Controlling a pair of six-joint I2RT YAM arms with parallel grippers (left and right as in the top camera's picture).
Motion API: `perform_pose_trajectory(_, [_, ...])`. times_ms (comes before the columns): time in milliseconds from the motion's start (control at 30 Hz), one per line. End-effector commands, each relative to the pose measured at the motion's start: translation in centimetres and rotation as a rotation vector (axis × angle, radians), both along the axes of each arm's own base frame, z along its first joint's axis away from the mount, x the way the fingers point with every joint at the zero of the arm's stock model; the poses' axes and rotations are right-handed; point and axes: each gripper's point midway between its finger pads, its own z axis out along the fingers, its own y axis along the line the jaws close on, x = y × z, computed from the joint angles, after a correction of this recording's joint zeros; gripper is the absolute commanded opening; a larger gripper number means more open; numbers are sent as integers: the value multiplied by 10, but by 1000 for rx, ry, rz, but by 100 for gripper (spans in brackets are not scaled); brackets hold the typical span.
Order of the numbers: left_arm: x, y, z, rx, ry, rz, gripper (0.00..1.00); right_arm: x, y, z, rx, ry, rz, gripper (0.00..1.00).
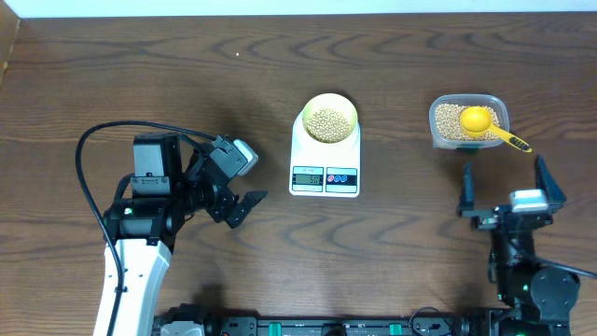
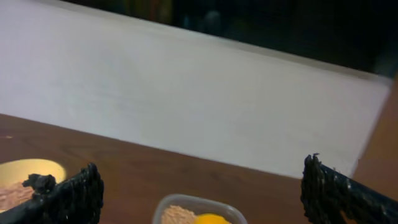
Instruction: Scoop item into bowl and weigh 50g on scale
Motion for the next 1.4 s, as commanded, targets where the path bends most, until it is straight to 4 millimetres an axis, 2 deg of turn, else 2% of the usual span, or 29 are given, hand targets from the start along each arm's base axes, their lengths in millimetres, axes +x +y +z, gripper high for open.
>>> perform_pose_trajectory(0, [0,2,-3,6,8,2,98,-4,14,-5,-26,-21,62,99])
perform_pose_trajectory(133, [0,2,-3,6,8,2,98,-1,13,-19,-24,-10,57,99])
perform_pose_trajectory(333, [0,2,-3,6,8,2,97,2,1,-37,-11,-14,-11,99])
perform_pose_trajectory(567, [0,2,-3,6,8,2,98,-6,-1,-44,-10,-40,-23,99])
perform_pose_trajectory(700, [0,2,-3,6,8,2,98,-4,-7,-51,-10,-11,-59,99])
perform_pose_trajectory(1000, [0,2,-3,6,8,2,98,-1,-19,-82,-5,116,-131,99])
perform_pose_trajectory(1033, [0,2,-3,6,8,2,98,-1,-23,-83,13,121,-152,99])
perform_pose_trajectory(1167, [0,2,-3,6,8,2,98,-4,-49,-90,260,132,-281,99])
perform_pose_trajectory(1367, [0,2,-3,6,8,2,98,-5,-50,-109,205,214,-299,99])
